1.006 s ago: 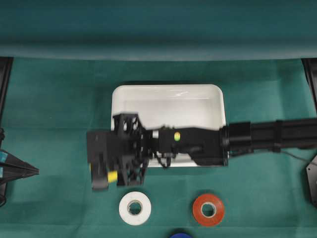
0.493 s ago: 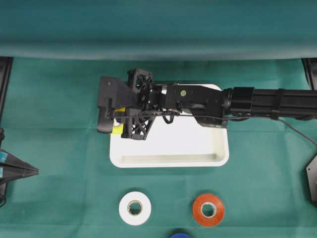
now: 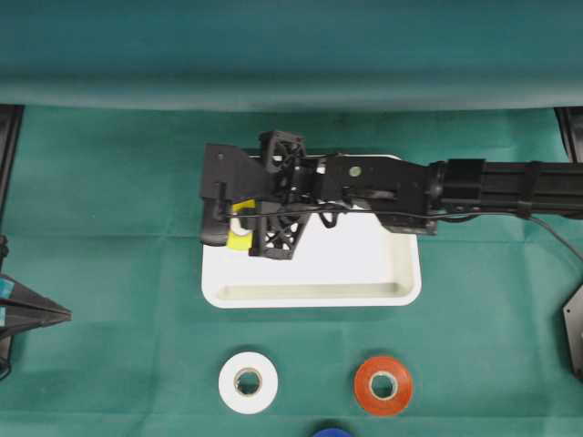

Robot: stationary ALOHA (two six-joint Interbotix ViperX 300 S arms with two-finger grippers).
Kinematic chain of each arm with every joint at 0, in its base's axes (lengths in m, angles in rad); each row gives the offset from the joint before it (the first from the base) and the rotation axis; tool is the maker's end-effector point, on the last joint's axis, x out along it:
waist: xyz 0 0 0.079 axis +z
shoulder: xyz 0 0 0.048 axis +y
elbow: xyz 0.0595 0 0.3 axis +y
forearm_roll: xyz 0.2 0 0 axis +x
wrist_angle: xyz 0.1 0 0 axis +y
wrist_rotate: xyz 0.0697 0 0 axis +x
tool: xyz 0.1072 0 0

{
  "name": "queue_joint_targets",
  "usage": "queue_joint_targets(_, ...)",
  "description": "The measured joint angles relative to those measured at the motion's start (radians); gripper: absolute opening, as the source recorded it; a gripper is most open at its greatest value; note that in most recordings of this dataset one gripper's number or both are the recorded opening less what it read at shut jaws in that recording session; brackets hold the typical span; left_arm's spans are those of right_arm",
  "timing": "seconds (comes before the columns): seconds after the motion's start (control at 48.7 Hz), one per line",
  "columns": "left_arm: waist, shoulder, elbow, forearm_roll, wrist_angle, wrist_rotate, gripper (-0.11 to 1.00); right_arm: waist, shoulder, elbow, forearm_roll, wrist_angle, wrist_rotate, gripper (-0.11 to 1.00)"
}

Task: Put the tape into the white case with the right arm.
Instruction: 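Carry the yellow tape over the tray's left side and lower it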

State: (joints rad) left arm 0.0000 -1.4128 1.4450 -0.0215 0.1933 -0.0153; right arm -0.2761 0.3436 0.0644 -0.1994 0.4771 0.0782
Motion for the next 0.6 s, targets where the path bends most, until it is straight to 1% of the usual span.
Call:
queue_joint_targets(0.267, 0.002, 0.002, 0.000, 0.000, 0.000, 0.000, 0.00, -0.015, -0.012, 0.032, 0.000, -0.075, 0.002, 0.01)
queue_joint_targets(0.595, 0.002, 0.000, 0.000, 0.000, 0.000, 0.000, 0.00, -0.015, -0.012, 0.041, 0.000, -0.086, 0.002, 0.01)
